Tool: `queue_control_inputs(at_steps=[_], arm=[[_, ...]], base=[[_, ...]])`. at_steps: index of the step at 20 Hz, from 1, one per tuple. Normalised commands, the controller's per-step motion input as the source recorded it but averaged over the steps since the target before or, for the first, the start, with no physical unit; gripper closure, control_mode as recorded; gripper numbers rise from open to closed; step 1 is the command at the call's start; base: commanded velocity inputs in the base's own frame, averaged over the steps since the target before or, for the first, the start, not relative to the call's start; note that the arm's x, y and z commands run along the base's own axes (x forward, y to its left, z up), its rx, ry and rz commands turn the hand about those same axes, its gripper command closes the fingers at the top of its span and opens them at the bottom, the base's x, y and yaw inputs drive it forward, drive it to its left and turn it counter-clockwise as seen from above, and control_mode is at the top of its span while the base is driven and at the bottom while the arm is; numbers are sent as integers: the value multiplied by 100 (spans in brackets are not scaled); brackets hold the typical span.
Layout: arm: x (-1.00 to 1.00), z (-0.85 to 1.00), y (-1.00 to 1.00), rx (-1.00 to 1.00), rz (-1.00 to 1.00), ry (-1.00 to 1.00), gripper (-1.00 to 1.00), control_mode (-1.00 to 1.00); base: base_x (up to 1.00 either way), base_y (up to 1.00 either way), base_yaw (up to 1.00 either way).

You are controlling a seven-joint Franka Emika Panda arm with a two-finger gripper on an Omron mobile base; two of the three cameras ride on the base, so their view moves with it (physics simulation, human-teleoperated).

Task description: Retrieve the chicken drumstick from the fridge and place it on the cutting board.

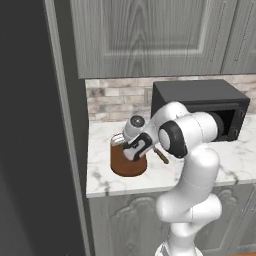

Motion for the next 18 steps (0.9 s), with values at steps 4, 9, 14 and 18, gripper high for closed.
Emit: queue_control_inputs(at_steps=[4, 9, 14, 18], arm=[[10, -3, 0, 0, 0, 0, -100, -100], [1, 0, 0, 0, 0, 1, -100, -100], [-6, 31, 5, 0, -3, 7, -100, -100], [-94, 96, -5, 2, -5, -1, -100, -100]], base=[[0, 0, 0], [0, 0, 0], [0, 0, 0], [0, 0, 0]])
